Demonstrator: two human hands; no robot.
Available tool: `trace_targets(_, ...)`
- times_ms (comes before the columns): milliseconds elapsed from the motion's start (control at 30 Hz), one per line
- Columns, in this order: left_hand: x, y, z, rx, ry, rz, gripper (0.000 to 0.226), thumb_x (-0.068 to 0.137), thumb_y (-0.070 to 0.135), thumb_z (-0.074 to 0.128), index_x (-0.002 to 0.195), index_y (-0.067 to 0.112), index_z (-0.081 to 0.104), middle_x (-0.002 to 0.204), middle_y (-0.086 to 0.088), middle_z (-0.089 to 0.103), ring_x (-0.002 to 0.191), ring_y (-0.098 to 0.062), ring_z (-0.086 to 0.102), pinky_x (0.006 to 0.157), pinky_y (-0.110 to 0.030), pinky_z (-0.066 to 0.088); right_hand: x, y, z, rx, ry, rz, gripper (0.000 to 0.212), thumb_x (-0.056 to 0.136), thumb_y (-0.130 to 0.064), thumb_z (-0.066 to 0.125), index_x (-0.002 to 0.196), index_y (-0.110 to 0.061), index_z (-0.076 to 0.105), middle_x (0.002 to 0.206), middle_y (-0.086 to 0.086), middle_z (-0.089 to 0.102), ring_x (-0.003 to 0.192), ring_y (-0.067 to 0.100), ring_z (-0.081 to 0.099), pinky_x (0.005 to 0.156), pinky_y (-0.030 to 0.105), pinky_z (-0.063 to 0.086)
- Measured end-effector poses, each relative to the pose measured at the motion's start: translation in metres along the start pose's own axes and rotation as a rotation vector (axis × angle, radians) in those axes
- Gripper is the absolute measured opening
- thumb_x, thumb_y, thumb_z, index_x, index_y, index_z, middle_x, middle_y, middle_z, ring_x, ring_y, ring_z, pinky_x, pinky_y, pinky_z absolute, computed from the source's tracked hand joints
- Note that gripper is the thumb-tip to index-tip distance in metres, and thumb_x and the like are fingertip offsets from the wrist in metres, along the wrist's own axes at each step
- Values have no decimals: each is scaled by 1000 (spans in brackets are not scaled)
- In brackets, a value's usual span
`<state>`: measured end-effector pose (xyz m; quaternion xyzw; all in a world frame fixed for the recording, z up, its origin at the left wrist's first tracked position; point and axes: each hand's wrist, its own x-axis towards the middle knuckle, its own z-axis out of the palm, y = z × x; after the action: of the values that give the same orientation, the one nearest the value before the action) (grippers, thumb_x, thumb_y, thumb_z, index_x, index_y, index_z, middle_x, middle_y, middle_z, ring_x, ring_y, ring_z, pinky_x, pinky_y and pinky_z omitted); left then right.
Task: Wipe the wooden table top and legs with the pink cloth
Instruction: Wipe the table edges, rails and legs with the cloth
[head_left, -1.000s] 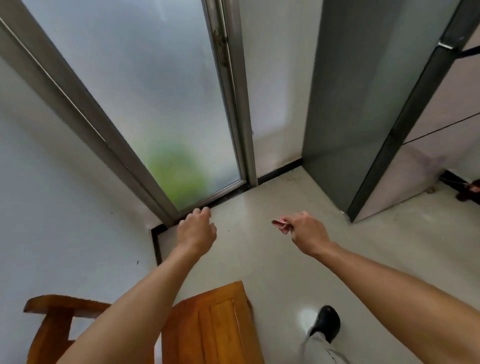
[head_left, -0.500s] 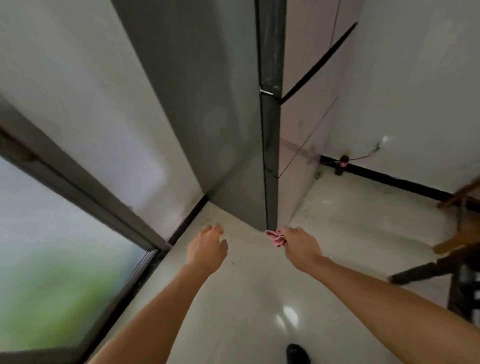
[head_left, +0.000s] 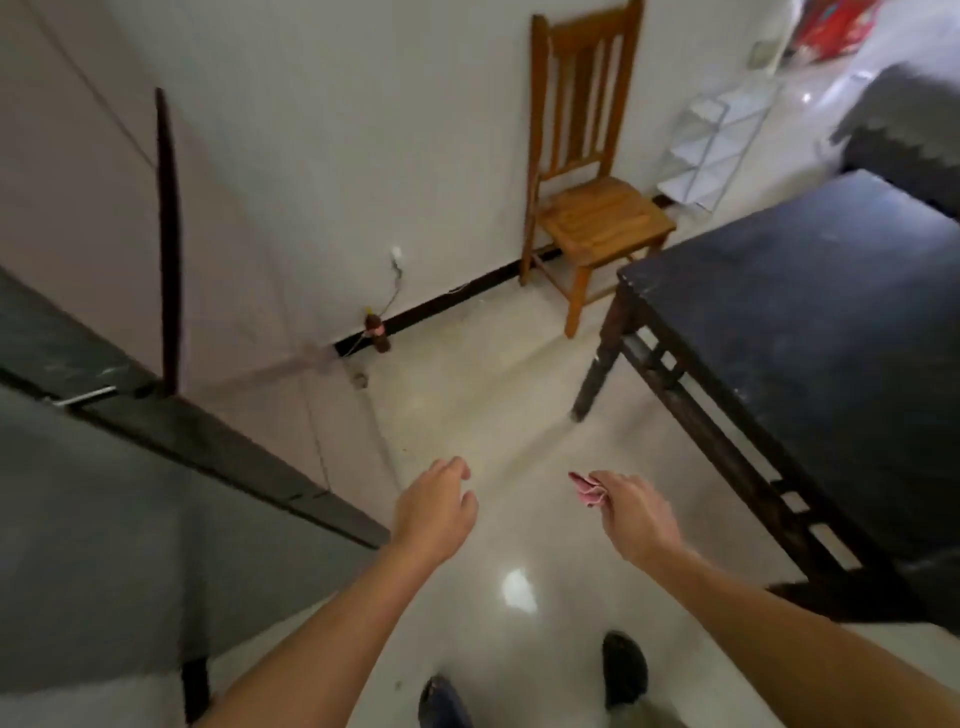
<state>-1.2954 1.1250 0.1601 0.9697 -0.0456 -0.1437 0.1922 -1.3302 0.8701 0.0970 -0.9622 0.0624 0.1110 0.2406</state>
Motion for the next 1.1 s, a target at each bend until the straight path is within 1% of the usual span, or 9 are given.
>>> trace_targets(133,17,54,29,57,-129,253,27,93,27,49,118,18,54,119,-3,57,105,-23,56,82,-30,41,-70,37,13,112,136,266,19,99,-25,53,113,-30,64,99,-10,64,88,7,52,74,23,39)
trace_targets(300,7,147,81,101,-274,539,28,94,28,49,120,19,54,120,0,57,104,-21,57,85,-30,43,-152,96,23,201,281,595,18,98,-31,55,112,-30,66,93,-9,62,79,6,52,63,17,34)
trace_targets(533,-4,257,181,130,-282,843,28,95,33,52,121,23,55,115,4,58,98,-12,56,86,-29,50,-223,189,64,362,445,874,16,98,-26,55,104,-29,70,82,-12,62,73,5,52,58,18,35)
trace_targets(667,6,309,250,123,-167,1097,33,93,30,57,124,19,55,123,-1,54,111,-15,51,92,-27,44,-226,249,106,453,521,986,17,97,-25,56,106,-30,70,88,-10,68,79,10,61,64,28,47)
trace_targets(833,48,350,343,83,164,1456,42,91,30,58,129,11,52,140,-17,46,135,-35,37,111,-50,32,-181,331,166,483,729,1029,20,98,-33,55,112,-25,67,85,-14,65,78,14,63,67,29,48)
trace_targets(900,72,362,374,56,248,1500,46,96,35,48,135,11,46,144,-17,41,138,-34,32,115,-50,24,-155,363,170,538,883,1052,27,98,-35,55,117,-20,66,85,-9,67,72,12,64,68,26,53)
trace_targets(967,90,367,397,43,323,1504,47,99,39,41,137,11,45,144,-16,42,137,-32,33,114,-47,24,-134,383,155,591,1098,1015,28,98,-28,55,121,-16,64,90,-9,64,76,6,63,65,9,47)
trace_targets(1033,101,367,416,29,450,1519,47,99,40,39,134,9,48,139,-15,48,131,-32,40,108,-43,27,-116,396,123,635,1348,880,28,98,-21,53,124,-15,62,96,-11,61,81,-2,59,68,5,46)
trace_targets(1100,107,370,428,-41,575,1544,46,98,40,38,129,8,52,132,-15,53,123,-32,46,102,-42,30,-100,401,83,637,1561,650,28,99,-14,51,124,-17,62,100,-15,60,87,-6,59,77,11,51)
